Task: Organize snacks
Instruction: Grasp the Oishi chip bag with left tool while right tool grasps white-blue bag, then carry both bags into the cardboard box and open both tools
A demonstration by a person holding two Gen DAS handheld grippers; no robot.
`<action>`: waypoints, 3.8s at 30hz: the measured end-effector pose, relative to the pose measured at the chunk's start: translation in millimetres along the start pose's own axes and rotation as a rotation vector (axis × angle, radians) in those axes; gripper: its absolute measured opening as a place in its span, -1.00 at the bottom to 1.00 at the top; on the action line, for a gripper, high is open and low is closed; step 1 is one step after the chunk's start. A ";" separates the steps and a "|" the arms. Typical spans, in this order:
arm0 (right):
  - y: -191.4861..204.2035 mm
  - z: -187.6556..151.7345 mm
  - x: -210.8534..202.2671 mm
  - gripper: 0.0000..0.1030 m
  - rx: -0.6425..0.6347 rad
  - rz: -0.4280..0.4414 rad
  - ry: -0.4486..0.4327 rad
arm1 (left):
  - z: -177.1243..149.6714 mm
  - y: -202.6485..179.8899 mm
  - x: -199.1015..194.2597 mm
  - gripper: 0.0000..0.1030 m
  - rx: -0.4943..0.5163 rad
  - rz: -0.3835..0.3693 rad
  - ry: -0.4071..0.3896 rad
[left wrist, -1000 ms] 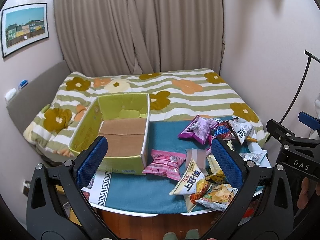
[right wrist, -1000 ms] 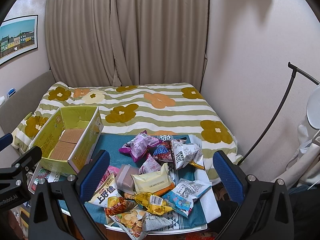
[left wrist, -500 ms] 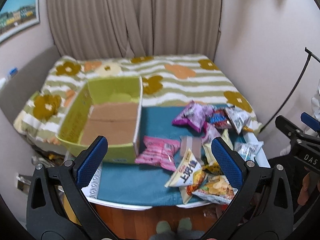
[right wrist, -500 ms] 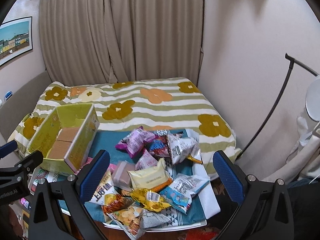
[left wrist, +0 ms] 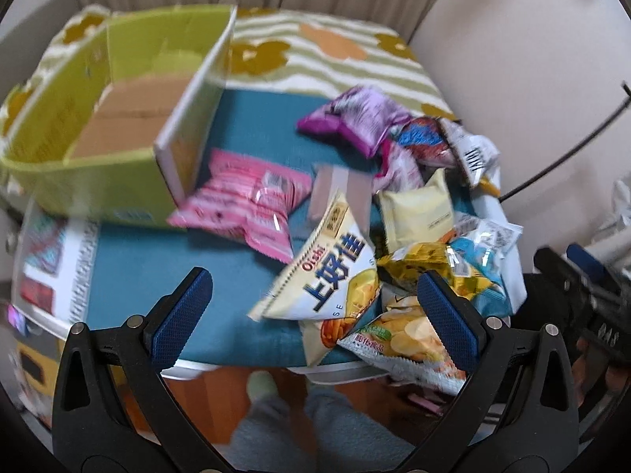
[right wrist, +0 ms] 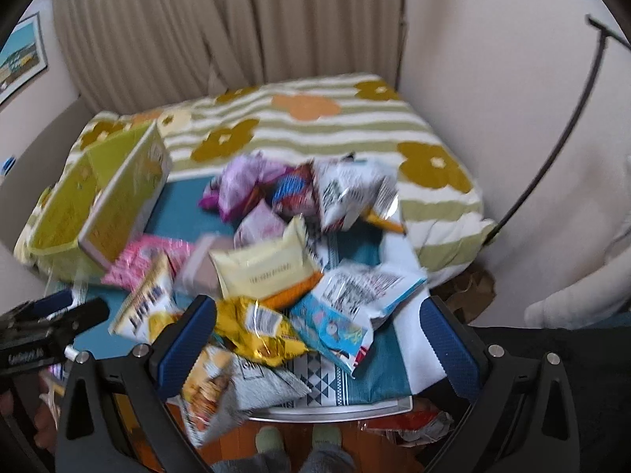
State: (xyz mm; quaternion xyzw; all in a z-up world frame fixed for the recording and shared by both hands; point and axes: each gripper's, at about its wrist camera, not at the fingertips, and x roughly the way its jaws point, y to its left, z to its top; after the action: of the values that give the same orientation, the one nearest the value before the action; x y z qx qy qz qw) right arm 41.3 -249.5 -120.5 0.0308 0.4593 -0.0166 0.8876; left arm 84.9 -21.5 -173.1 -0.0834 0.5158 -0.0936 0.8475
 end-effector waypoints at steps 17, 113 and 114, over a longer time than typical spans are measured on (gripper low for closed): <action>-57.1 -8.2 96.5 0.99 0.110 0.114 0.204 | -10.5 -13.3 82.1 0.99 -0.140 0.152 0.071; 326.2 219.2 163.2 0.33 -0.276 0.276 0.019 | 250.8 289.2 25.2 0.99 0.027 0.123 -0.046; 329.5 220.2 166.2 0.33 -0.289 0.281 0.024 | 250.8 289.9 25.4 0.99 0.029 0.133 -0.045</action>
State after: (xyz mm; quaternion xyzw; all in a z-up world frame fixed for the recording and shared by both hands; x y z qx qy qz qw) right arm 335.6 63.6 -116.3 -0.0330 0.4586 0.1741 0.8708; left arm 340.5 264.3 -150.0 -0.0387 0.4998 -0.0427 0.8642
